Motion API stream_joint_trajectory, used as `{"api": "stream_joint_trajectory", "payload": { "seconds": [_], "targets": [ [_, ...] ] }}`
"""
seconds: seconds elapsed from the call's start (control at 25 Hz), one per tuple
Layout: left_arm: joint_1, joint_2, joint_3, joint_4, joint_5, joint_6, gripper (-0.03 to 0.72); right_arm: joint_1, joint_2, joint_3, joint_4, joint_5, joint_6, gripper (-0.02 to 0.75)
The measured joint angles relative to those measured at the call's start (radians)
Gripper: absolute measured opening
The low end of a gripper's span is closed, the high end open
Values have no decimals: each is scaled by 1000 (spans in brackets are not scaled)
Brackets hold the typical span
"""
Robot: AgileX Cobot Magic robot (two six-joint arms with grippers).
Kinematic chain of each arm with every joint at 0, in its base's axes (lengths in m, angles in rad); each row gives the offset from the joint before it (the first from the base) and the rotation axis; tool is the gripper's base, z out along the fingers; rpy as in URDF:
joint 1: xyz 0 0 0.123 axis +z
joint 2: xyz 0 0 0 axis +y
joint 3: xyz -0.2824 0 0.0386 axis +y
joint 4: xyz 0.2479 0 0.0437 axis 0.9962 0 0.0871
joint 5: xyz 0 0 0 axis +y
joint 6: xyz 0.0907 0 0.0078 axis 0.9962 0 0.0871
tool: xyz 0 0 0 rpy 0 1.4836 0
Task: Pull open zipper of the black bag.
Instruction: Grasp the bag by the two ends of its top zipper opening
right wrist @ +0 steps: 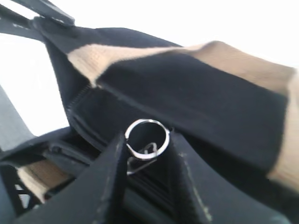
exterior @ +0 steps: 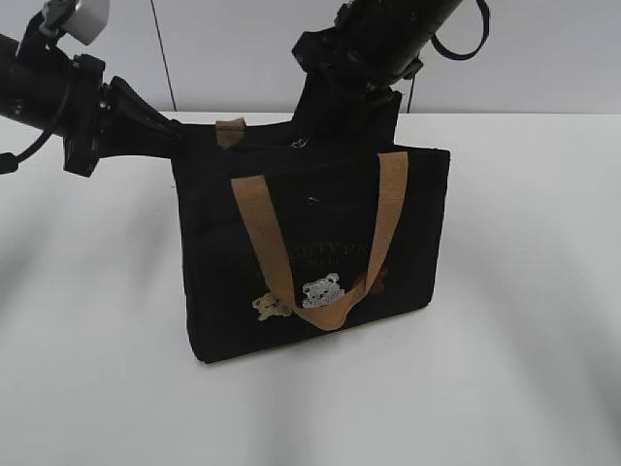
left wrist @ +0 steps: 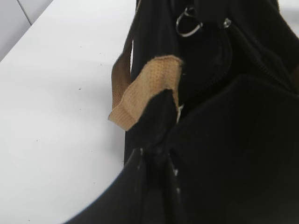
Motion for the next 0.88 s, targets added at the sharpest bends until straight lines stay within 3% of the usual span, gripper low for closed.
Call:
{"api": "stream_joint_trajectory", "payload": {
  "seconds": [0.2, 0.84, 0.88],
  "targets": [
    [0, 0, 0, 0, 0, 0, 53, -24, -25, 0, -92, 0, 38, 199],
    [0, 0, 0, 10, 3, 0, 53, -182, -52, 1, -164, 6, 50, 187],
    [0, 0, 0, 11, 3, 0, 53, -183, -52, 1, -173, 6, 50, 135]
  ]
}}
